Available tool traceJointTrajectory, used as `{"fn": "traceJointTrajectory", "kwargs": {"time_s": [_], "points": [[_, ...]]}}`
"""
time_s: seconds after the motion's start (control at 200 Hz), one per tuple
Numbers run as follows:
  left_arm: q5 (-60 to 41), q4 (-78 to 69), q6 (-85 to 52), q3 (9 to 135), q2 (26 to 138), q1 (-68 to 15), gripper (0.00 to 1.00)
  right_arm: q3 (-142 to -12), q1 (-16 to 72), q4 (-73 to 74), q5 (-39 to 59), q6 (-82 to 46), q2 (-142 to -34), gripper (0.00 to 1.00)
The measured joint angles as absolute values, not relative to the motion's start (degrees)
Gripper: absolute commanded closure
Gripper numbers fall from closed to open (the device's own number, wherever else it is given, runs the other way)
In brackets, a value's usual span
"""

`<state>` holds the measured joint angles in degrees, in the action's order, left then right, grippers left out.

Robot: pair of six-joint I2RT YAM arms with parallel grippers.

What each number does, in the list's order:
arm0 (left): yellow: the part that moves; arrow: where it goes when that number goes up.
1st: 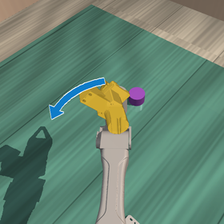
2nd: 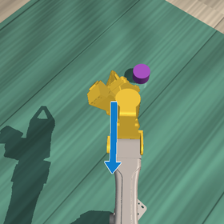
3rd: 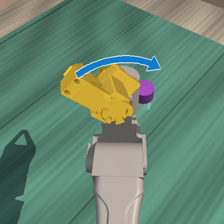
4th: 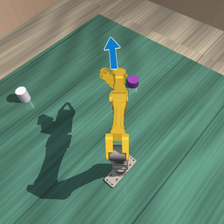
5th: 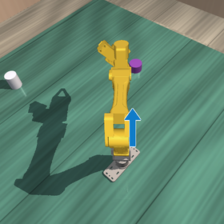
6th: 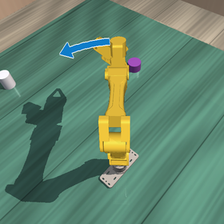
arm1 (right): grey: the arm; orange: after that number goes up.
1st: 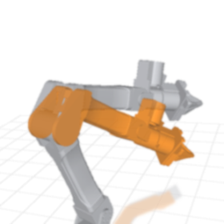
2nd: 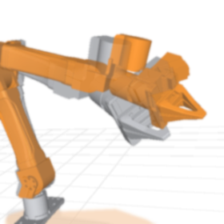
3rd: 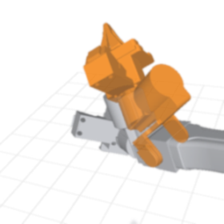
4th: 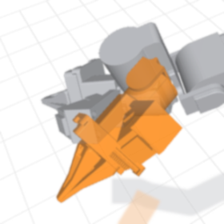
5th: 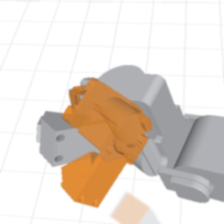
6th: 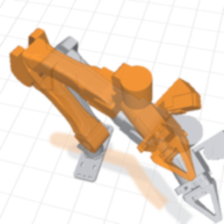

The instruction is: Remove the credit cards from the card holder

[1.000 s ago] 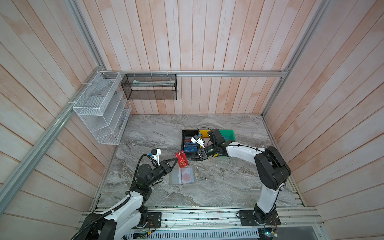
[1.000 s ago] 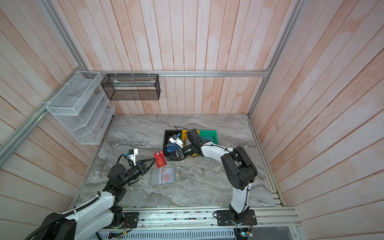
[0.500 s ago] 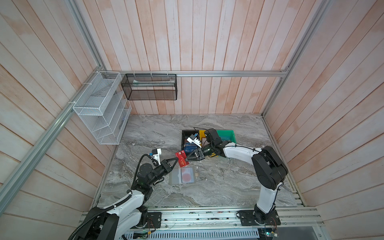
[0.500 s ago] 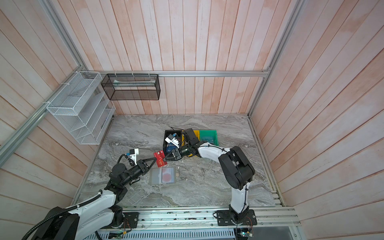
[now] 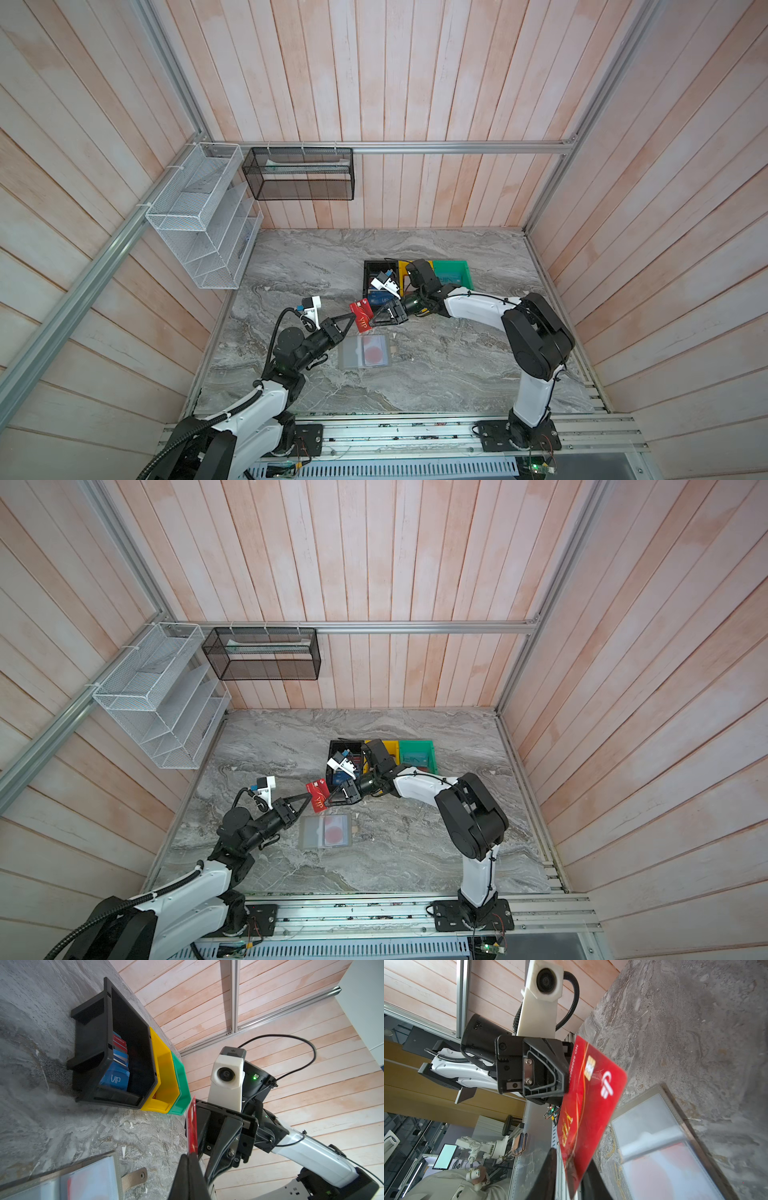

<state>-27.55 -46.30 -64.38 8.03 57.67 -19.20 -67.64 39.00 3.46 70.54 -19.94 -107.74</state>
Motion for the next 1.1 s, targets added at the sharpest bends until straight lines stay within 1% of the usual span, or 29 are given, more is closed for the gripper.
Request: {"fn": "traceJointTrajectory", "kwargs": {"time_s": [0.185,0.205,0.23,0.345,0.47,0.495,0.525,0.54,0.625,0.675,0.775,0.85,0.955,1.1], "points": [[-27.6,-45.7,-64.3,8.0,57.7,-19.2,1.00,-67.6,39.0,3.0,70.6,-19.4,-107.8,0.98],[-27.6,-45.5,-64.3,8.1,57.7,-19.2,0.98,-67.6,39.0,2.8,70.6,-19.5,-107.8,1.00],[-27.6,-45.1,-64.2,8.2,57.7,-19.2,0.97,-67.6,39.0,2.7,70.6,-19.4,-107.8,1.00],[-27.9,-42.7,-63.8,9.3,57.7,-19.2,0.96,-67.7,38.9,1.4,70.5,-18.4,-107.8,1.00],[-28.2,-39.9,-63.0,10.1,57.6,-19.5,0.88,-68.8,38.6,-2.7,70.3,-15.4,-107.8,1.00],[-28.2,-39.3,-62.6,10.3,57.6,-19.5,0.83,-69.3,38.5,-4.2,70.2,-14.4,-107.8,1.00],[-28.2,-38.5,-62.2,10.5,57.6,-19.5,0.75,-70.1,38.4,-6.2,69.9,-13.0,-107.8,1.00],[-28.2,-38.1,-62.3,10.7,57.5,-19.5,0.73,-70.5,38.3,-7.1,69.8,-12.4,-107.8,1.00],[-28.0,-35.4,-61.1,11.2,56.9,-19.5,0.66,-73.3,37.2,-13.6,68.4,-7.5,-107.7,1.00],[-28.0,-33.8,-60.8,11.4,56.5,-19.5,0.64,-74.8,36.1,-17.3,67.0,-4.8,-107.6,1.00],[-28.0,-30.8,-59.9,11.9,56.3,-19.5,0.63,-78.2,32.5,-25.7,61.1,1.2,-107.2,1.00],[-28.0,-29.3,-59.4,12.0,56.4,-19.5,0.63,-80.3,29.8,-31.1,54.3,5.0,-106.7,1.00],[-28.1,-27.7,-59.0,12.5,57.7,-19.5,0.63,-82.8,27.7,-37.6,42.0,9.3,-105.6,1.00],[-28.5,-26.2,-58.2,14.0,61.3,-19.5,0.63,-86.0,28.0,-44.1,25.7,14.5,-104.7,1.00]]}}
